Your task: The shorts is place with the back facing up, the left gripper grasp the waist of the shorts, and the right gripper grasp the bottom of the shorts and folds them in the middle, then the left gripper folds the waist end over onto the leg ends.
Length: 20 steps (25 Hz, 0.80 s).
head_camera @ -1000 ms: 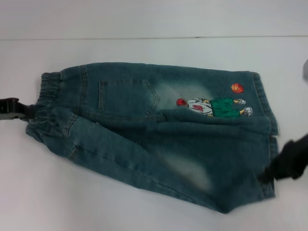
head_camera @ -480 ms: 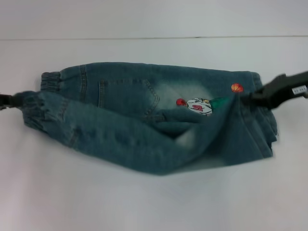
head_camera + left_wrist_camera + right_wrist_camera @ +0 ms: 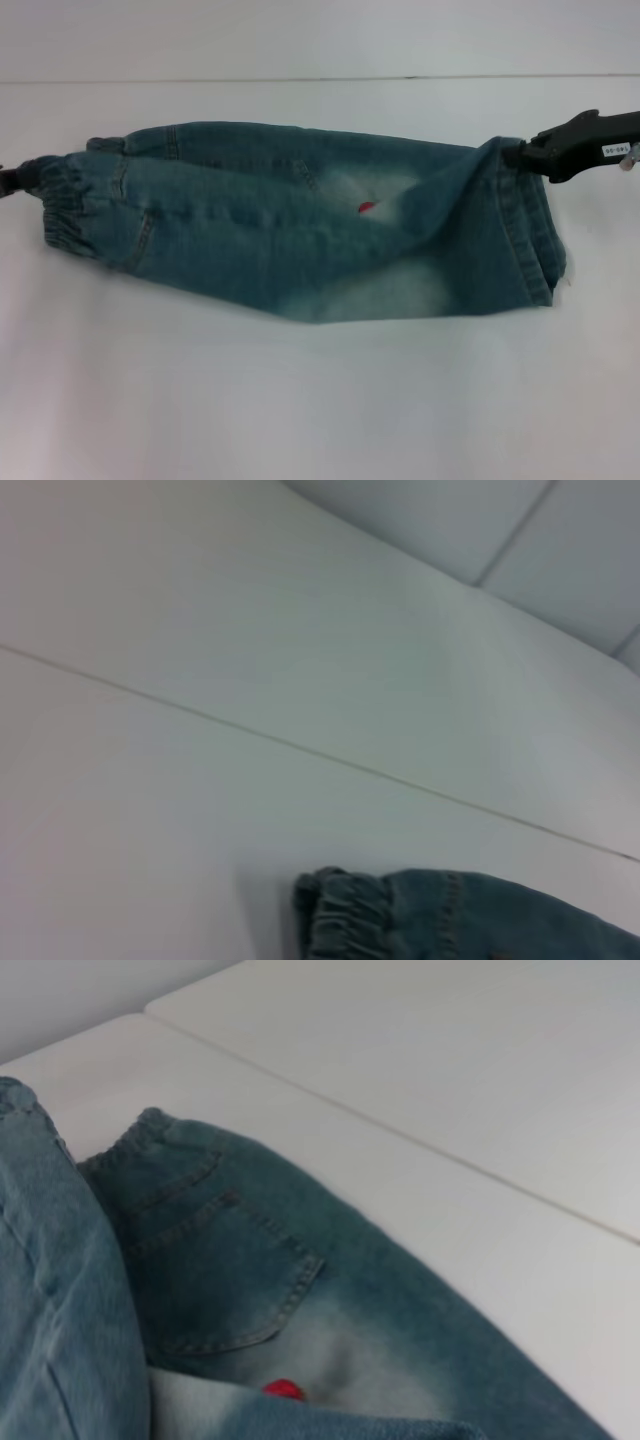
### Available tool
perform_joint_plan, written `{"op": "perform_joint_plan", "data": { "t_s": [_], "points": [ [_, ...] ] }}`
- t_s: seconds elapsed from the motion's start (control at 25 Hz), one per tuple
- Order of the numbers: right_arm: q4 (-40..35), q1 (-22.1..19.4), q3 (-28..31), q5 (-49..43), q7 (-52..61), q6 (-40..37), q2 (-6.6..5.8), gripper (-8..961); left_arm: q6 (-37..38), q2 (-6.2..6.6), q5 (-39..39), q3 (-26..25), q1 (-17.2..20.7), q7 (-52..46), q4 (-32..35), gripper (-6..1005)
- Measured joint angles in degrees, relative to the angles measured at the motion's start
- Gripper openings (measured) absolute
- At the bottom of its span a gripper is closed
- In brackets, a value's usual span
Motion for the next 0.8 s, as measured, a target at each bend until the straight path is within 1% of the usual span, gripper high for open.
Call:
{"op": "perform_joint_plan", "data": {
  "t_s": [0.16,0.28,0.52,0.64,0.68,0.8],
  "points": [
    [0.03,-0.78,0.3,1.0,-0.33,3.22,0.06,2,-6.2,-1.55,-0.34,0.0,-0.27,1.62,-0.29,119],
    [0.7,-1.34,0.23,2.15,-1.37,5.83,0.41,2,-9.61,-2.09,-0.56,-0.03,-0.5,2.31,-0.61,120],
    [0.85,-1.19,0.02,2.47,-4.28,10.62,2.62,2,-14.25,-3.17,-0.87,0.55,-1.98,4.36,-1.92,122],
    [1.13,-0.82,-0.21,2.52,-5.74,12.82,3.63,2,-15.83,-3.31,-1.0,1.99,-2.7,4.85,-2.52,123],
    [1.16,-0.77,-0.16,2.57,-6.47,13.7,4.13,2,-16.72,-3.4,-1.14,2.64,-2.83,4.92,-2.63,124],
    [1.18,-0.97,0.04,3.89,-8.64,16.16,5.25,2,-19.54,-3.85,-1.55,4.33,-3.13,5.03,-2.73,125]
  ]
}}
